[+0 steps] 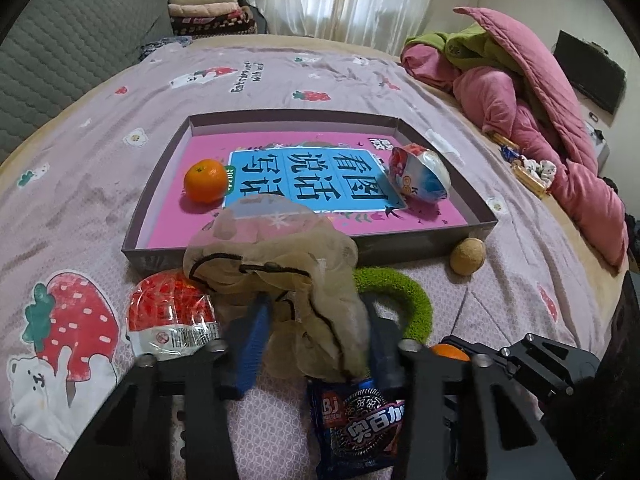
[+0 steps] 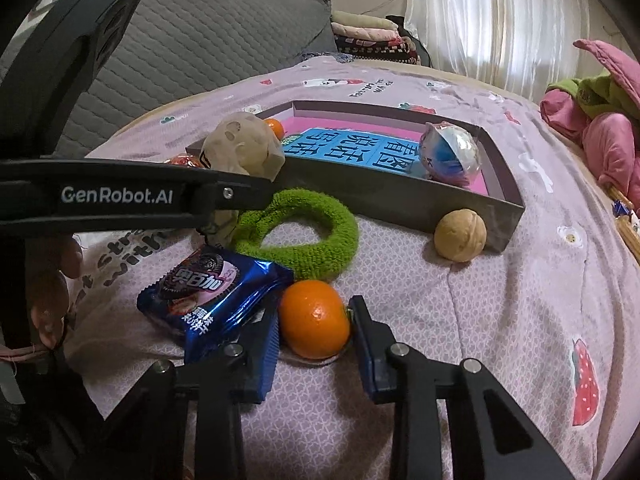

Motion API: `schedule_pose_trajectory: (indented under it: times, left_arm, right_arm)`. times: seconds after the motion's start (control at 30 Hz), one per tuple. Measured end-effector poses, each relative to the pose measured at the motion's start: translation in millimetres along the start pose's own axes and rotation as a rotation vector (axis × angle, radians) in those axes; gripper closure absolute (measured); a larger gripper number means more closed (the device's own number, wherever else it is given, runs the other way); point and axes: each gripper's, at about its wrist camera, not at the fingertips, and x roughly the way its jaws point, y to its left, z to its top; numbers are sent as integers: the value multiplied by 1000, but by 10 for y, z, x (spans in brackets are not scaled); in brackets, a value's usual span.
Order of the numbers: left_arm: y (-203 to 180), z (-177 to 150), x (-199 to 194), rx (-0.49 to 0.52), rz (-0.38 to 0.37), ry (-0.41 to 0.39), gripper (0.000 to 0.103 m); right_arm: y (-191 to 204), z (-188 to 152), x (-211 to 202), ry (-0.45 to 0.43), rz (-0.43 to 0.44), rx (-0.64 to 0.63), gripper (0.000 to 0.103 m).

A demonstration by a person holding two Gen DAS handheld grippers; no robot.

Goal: Organize objects
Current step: 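Grasp the beige mesh bag with the left tool while the right tool grasps the orange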

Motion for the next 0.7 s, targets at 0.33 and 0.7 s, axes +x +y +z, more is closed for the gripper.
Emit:
schedule_pose_trajectory:
  times: [0.33, 0.7]
  left_arm:
    - [1, -11, -42, 16, -22, -20, 90]
    - [-78, 11, -314, 54, -53, -91, 91]
  right_arm:
    - [-77, -25, -42, -14, 5, 37, 70]
    - [-219, -25, -172, -52, 6, 106, 70]
